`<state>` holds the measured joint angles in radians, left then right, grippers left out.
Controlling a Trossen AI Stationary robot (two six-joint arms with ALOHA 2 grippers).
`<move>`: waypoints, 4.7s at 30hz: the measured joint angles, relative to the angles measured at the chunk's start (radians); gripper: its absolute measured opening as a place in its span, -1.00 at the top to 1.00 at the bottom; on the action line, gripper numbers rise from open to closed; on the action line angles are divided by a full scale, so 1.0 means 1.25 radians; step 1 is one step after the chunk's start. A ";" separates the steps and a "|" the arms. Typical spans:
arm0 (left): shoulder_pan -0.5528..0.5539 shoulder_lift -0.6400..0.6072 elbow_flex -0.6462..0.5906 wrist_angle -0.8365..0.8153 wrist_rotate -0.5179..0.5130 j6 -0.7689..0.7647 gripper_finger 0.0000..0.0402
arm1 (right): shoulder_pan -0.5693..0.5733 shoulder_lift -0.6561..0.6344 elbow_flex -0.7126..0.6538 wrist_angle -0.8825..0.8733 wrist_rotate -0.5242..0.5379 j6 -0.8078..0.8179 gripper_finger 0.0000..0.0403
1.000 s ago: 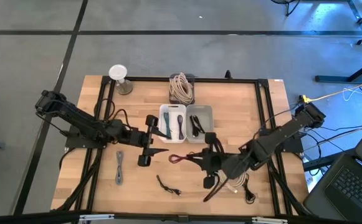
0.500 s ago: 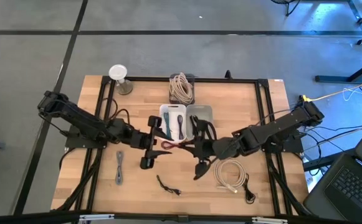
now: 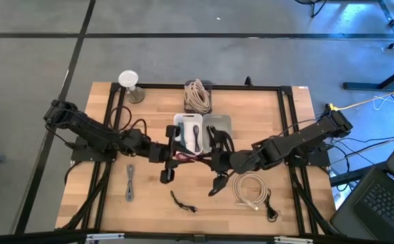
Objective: Pick & Place USB Port
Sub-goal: Put the pink and black charger cable into the white bin, then put the black charger cable into the gray bin
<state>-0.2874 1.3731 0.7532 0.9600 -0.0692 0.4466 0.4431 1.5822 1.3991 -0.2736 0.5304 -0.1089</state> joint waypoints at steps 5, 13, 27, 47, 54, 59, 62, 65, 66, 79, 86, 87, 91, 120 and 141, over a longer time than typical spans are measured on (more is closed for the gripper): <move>0.000 -0.001 0.000 -0.019 0.003 0.012 0.95 | 0.000 0.000 0.000 -0.001 0.001 0.004 0.90; 0.001 -0.001 0.001 -0.047 -0.021 0.007 0.96 | 0.004 -0.032 -0.001 -0.122 0.256 0.024 0.31; 0.075 -0.014 0.039 -0.287 -0.060 0.028 0.97 | 0.035 -0.244 0.000 -0.678 0.332 0.576 -0.18; 0.275 0.193 0.388 -1.086 -0.131 0.546 0.97 | 0.035 -0.240 0.000 -0.707 0.292 0.604 -0.18; 0.275 0.315 0.387 -1.175 -0.245 0.637 0.97 | 0.035 -0.240 0.000 -0.743 0.269 0.627 -0.18; 0.285 0.363 0.388 -1.207 -0.227 0.646 0.97 | 0.035 -0.240 0.000 -0.777 0.269 0.668 -0.19; 0.286 0.372 0.389 -1.216 -0.190 0.650 0.97 | 0.035 -0.240 0.000 -0.785 0.270 0.675 -0.19; 0.286 0.373 0.389 -1.218 -0.157 0.649 0.97 | 0.035 -0.240 0.000 -0.786 0.270 0.677 -0.19; 0.286 0.373 0.389 -1.219 -0.153 0.649 0.97 | 0.035 -0.240 0.000 -0.786 0.270 0.676 -0.19; 0.281 0.373 0.388 -1.199 -0.156 0.636 0.66 | 0.035 -0.240 0.000 -0.785 0.266 0.691 -0.19; 0.270 0.373 0.388 -1.196 -0.167 0.626 0.63 | 0.035 -0.240 0.000 -0.785 0.264 0.691 -0.19; 0.268 0.370 0.388 -1.196 -0.177 0.625 0.64 | 0.035 -0.240 0.000 -0.785 0.264 0.691 -0.19; 0.242 0.339 0.384 -1.200 -0.255 0.614 0.65 | 0.035 -0.240 0.000 -0.788 0.264 0.691 -0.19; -0.146 -0.274 0.106 -1.454 -0.232 -1.209 0.63 | 0.038 -0.240 -0.001 -0.892 0.117 0.825 -0.19; -0.412 -0.231 -0.063 -1.375 -0.131 -1.695 0.31 | 0.038 -0.237 -0.001 -0.887 0.104 0.842 -0.18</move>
<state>-0.8024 1.0843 0.6739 -0.7582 -0.2334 -1.6718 0.4904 1.2859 1.3979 -1.3822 0.6605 0.9430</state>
